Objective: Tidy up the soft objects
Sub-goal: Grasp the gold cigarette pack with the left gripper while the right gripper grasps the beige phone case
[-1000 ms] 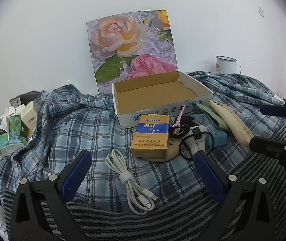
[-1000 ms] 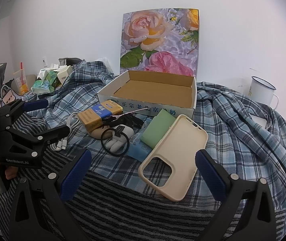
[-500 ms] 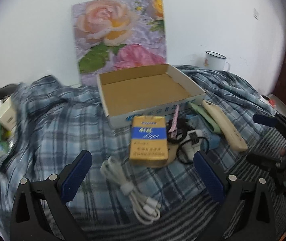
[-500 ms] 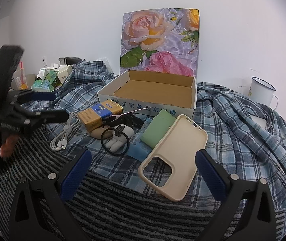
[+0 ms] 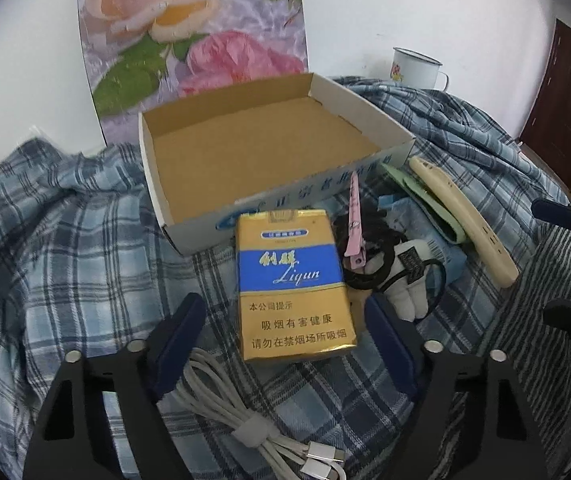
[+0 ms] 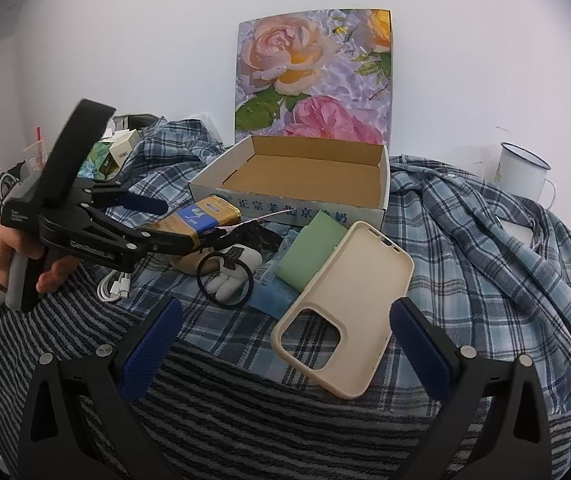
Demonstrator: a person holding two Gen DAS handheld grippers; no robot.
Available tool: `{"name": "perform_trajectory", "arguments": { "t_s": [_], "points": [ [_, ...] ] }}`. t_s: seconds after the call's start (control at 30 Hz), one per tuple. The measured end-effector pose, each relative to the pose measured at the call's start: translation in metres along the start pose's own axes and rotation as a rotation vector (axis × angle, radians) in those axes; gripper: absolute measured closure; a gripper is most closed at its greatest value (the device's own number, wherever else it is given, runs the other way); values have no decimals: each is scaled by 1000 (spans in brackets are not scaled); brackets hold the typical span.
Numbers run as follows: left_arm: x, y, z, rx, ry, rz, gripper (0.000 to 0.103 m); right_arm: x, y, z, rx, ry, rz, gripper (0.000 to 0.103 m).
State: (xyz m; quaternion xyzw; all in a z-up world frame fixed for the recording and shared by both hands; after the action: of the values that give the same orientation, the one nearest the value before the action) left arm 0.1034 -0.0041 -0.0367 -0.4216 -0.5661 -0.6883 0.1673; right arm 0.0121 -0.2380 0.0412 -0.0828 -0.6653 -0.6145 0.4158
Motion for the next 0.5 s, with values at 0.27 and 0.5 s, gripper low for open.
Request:
{"name": "perform_trajectory", "arguments": {
  "t_s": [0.27, 0.5],
  "points": [
    [-5, -4, 4, 21, -7, 3, 46, 4, 6, -17, -93, -1, -11, 0],
    [2, -8, 10, 57, -4, -28, 47, -27, 15, -59, -331, 13, 73, 0]
  ]
}}
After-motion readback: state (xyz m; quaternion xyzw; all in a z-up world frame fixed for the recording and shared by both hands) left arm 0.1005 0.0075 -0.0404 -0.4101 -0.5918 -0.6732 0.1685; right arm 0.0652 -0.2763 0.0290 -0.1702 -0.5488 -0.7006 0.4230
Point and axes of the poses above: each gripper's, at about its wrist camera, not at the fingertips, and x roughly against the way its jaws point, z to its left, y to its top, the point moved 1 cm from there along -x, roughly the way its jaws point, and after that the axes turned 2 degrees about -z, right-handed, at the moved point
